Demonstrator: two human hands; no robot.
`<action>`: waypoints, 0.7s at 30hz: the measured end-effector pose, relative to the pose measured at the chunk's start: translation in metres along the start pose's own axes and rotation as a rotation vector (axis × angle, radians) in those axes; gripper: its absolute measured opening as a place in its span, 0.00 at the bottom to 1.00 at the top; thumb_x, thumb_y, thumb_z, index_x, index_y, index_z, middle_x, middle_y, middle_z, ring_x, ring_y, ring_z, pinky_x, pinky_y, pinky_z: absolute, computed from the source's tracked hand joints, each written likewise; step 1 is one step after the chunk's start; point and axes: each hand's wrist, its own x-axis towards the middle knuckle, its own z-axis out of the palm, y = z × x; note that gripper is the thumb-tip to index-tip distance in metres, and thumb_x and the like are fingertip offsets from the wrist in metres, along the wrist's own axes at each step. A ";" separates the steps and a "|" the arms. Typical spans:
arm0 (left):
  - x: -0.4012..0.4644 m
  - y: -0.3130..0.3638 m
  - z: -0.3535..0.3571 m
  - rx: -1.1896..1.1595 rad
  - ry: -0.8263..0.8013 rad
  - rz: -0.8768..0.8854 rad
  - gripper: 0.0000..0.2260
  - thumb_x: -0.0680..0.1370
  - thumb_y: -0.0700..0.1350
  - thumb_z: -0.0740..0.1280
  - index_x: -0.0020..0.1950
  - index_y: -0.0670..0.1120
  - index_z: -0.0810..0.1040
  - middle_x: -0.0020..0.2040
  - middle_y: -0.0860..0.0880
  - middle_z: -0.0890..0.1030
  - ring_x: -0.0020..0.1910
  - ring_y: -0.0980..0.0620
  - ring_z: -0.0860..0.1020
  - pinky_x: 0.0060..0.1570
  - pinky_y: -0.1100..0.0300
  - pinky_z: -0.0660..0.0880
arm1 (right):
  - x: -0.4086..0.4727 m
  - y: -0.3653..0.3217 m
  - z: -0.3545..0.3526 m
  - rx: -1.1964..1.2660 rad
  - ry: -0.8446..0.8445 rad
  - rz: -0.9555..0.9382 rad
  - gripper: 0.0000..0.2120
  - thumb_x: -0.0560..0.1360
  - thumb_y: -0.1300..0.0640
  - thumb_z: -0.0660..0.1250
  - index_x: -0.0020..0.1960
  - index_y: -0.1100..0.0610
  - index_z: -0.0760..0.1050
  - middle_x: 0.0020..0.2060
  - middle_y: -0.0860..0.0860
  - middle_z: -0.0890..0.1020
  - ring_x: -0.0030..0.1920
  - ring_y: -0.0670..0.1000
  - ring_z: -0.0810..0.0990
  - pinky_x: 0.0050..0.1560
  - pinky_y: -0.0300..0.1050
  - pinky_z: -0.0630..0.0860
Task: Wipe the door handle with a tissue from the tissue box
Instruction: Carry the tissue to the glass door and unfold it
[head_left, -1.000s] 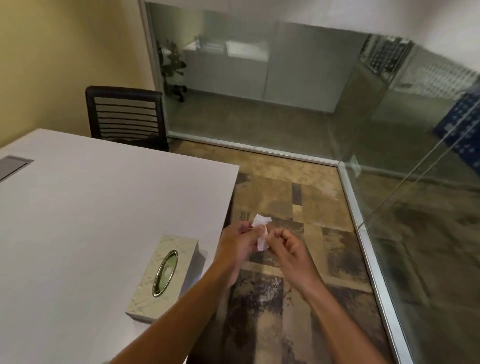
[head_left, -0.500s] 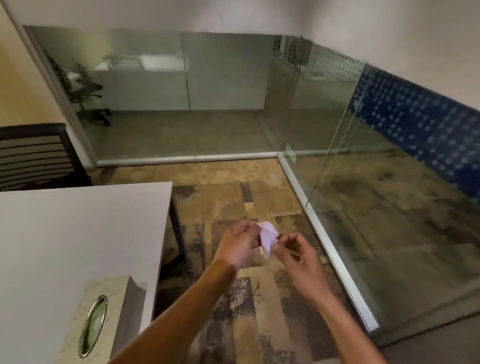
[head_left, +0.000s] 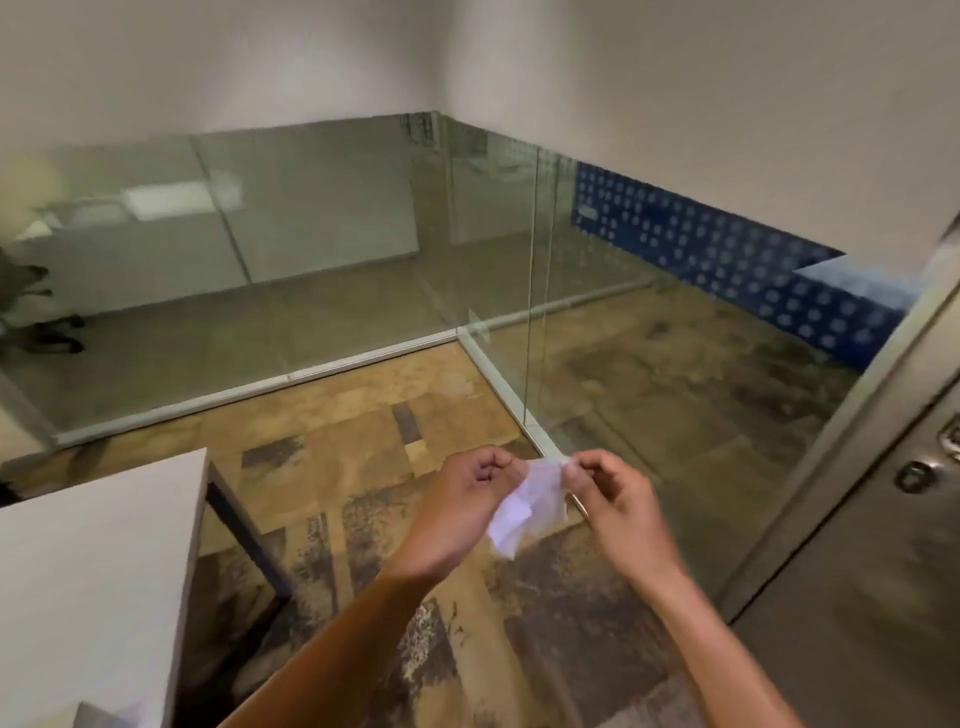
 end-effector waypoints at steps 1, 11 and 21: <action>0.006 0.003 0.012 -0.009 -0.011 0.012 0.08 0.82 0.46 0.67 0.45 0.51 0.83 0.41 0.55 0.86 0.40 0.58 0.81 0.40 0.71 0.73 | 0.001 0.000 -0.013 0.042 0.005 0.025 0.09 0.74 0.43 0.67 0.47 0.47 0.81 0.39 0.48 0.84 0.42 0.46 0.81 0.48 0.45 0.76; 0.050 0.031 0.142 -0.034 -0.151 0.113 0.11 0.82 0.46 0.67 0.40 0.51 0.82 0.34 0.56 0.80 0.32 0.60 0.75 0.35 0.65 0.70 | -0.010 -0.007 -0.127 0.422 0.223 0.229 0.13 0.83 0.54 0.61 0.45 0.53 0.81 0.45 0.59 0.85 0.44 0.55 0.83 0.45 0.49 0.79; 0.089 0.035 0.228 -0.066 -0.482 -0.052 0.14 0.77 0.54 0.70 0.44 0.43 0.85 0.35 0.53 0.84 0.34 0.54 0.77 0.32 0.67 0.76 | -0.038 -0.013 -0.224 0.369 0.564 0.215 0.11 0.83 0.57 0.60 0.55 0.64 0.76 0.44 0.59 0.82 0.45 0.54 0.80 0.50 0.50 0.77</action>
